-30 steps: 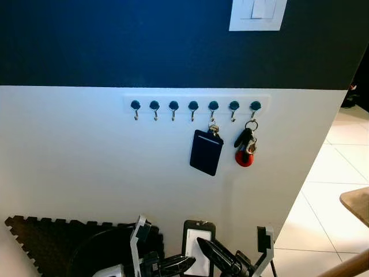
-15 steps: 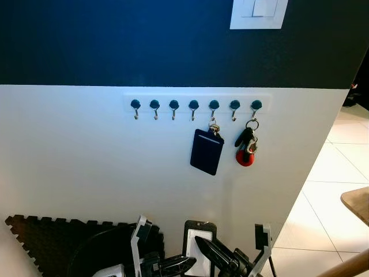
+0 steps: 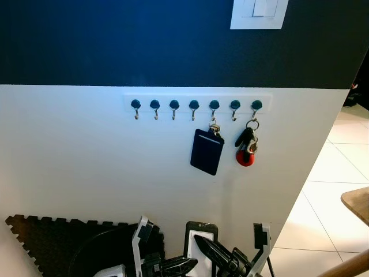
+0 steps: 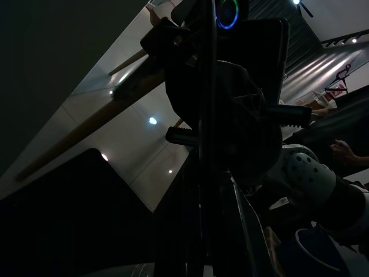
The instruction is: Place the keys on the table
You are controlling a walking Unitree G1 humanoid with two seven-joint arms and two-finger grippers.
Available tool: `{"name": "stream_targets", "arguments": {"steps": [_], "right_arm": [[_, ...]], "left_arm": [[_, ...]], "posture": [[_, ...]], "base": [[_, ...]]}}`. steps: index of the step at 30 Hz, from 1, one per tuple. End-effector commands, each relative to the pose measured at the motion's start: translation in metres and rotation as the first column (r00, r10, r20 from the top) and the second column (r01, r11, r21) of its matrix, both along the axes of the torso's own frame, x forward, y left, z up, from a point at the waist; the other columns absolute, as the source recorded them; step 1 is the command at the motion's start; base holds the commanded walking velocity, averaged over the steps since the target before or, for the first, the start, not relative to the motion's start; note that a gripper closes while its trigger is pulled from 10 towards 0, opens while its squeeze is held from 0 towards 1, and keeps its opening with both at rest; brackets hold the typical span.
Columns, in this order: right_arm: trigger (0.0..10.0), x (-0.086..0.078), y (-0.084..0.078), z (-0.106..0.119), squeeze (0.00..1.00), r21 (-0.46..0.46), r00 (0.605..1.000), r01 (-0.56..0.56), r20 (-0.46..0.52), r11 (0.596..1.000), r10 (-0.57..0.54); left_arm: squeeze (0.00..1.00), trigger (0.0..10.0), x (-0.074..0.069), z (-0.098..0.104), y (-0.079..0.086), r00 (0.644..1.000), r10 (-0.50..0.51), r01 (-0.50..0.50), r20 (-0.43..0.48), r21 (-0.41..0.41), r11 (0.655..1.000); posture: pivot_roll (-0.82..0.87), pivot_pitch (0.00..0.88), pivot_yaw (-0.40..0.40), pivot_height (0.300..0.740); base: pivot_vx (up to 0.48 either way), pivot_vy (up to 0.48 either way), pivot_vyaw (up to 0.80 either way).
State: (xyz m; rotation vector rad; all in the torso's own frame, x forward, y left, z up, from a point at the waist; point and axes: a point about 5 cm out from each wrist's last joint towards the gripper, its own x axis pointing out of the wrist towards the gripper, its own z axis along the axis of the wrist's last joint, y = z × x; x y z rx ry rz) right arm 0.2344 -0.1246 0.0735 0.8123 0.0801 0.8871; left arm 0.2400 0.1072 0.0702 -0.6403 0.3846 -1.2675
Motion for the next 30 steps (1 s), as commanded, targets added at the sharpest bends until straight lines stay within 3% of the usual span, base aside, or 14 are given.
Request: {"name": "stream_targets", "arguments": {"steps": [1,3,4,5,17,18,19,20,30], "right_arm": [[0.0,0.0001,-0.0011,-0.0023,0.00,0.000,1.000,0.013,-0.018,1.000,-0.013],[0.0,0.0002,-0.0017,-0.0023,0.00,0.002,1.000,0.019,-0.018,1.000,-0.019],[7.4,0.0003,-0.0021,-0.0022,0.00,-0.002,1.000,0.021,-0.017,1.000,-0.021],[10.0,0.0003,-0.0022,-0.0025,0.00,-0.009,1.000,0.024,-0.016,1.000,-0.024],[10.0,0.0009,-0.0027,-0.0040,0.00,-0.029,0.999,0.035,-0.018,0.999,-0.036],[10.0,0.0010,-0.0026,-0.0041,0.00,-0.031,0.999,0.035,-0.017,0.999,-0.036],[10.0,0.0010,-0.0026,-0.0041,0.00,-0.031,0.999,0.035,-0.017,0.999,-0.036],[10.0,0.0011,-0.0027,-0.0040,0.00,-0.031,0.999,0.035,-0.017,0.999,-0.036],[10.0,0.0028,-0.0044,-0.0028,0.00,-0.036,0.999,0.049,-0.013,0.998,-0.050]], "left_arm": [[0.00,10.0,0.0013,0.0047,-0.0010,1.000,-0.003,0.004,0.015,-0.010,1.000],[0.00,10.0,0.0015,0.0050,-0.0010,1.000,-0.002,0.002,0.016,-0.011,1.000],[0.00,10.0,0.0017,0.0051,-0.0010,1.000,-0.001,0.001,0.016,-0.012,1.000],[0.00,10.0,0.0017,0.0052,-0.0010,1.000,0.000,0.000,0.017,-0.012,1.000],[0.00,10.0,0.0032,0.0048,-0.0007,0.999,0.033,-0.033,0.022,-0.003,0.999],[0.00,0.8,0.0040,0.0048,-0.0004,0.999,0.041,-0.041,0.019,-0.010,0.999],[0.00,0.8,0.0040,0.0048,-0.0004,0.999,0.041,-0.041,0.019,-0.010,0.999],[0.00,0.0,0.0044,0.0050,-0.0002,0.999,0.043,-0.043,0.015,-0.016,0.999],[0.00,0.0,0.0052,0.0050,0.0007,0.998,0.055,-0.055,0.018,-0.018,0.998]], "posture": [[0.01,0.058,0.020,0.740],[0.01,0.060,0.019,0.740],[0.01,0.062,0.019,0.740],[0.01,0.064,0.020,0.740],[0.01,0.066,0.018,0.740],[0.01,0.065,0.017,0.740],[0.01,0.065,0.017,0.740],[0.01,0.066,0.017,0.740],[0.01,0.066,0.015,0.740]], "base": [[0.000,0.000,0.00],[0.000,0.000,0.00],[0.000,0.000,0.00],[0.000,0.000,0.00],[0.000,0.000,0.00],[0.000,0.000,0.00],[0.000,0.000,0.00],[0.000,0.000,0.00],[0.000,0.000,0.00]]}}
